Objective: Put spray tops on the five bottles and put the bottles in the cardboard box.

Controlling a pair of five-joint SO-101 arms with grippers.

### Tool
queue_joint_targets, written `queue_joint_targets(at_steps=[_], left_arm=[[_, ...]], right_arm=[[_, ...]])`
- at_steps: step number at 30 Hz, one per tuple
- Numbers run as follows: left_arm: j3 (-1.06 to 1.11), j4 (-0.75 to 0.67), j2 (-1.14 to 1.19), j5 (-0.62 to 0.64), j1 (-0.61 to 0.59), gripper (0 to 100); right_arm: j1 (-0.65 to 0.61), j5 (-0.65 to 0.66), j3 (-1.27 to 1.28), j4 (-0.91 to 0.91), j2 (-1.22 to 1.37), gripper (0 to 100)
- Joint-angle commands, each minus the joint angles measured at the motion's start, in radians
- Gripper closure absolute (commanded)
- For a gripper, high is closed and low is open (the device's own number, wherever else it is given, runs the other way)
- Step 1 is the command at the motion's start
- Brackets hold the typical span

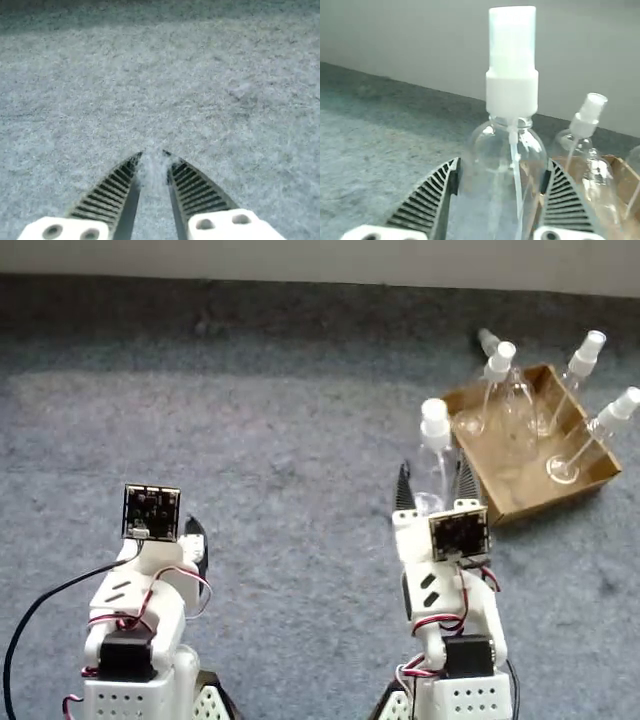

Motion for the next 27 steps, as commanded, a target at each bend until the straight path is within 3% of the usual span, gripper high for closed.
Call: queue_joint_targets(at_steps=[1,7,12,18,22,27], left_arm=[[0.039,0.003,-0.01,-0.003,-0.001,99],[0.116,0.003,-0.01,-0.009,0.11,99],[0.151,0.003,-0.01,-0.009,0.156,99],[0.166,0.003,-0.01,-0.009,0.156,99],[0.166,0.003,-0.01,-0.009,0.156,99],[0.166,0.003,-0.01,-0.009,0.156,99]], right_arm=[[0.104,-0.009,-0.104,-0.001,-0.016,82.2],[0.22,-0.009,-0.214,-0.002,-0.013,82.2],[0.239,-0.009,-0.271,-0.001,0.056,82.8],[0.305,-0.011,-0.423,-0.005,0.314,96.9],[0.337,-0.011,-0.492,-0.008,0.463,97.4],[0.383,-0.014,-0.499,-0.216,0.591,97.4]])
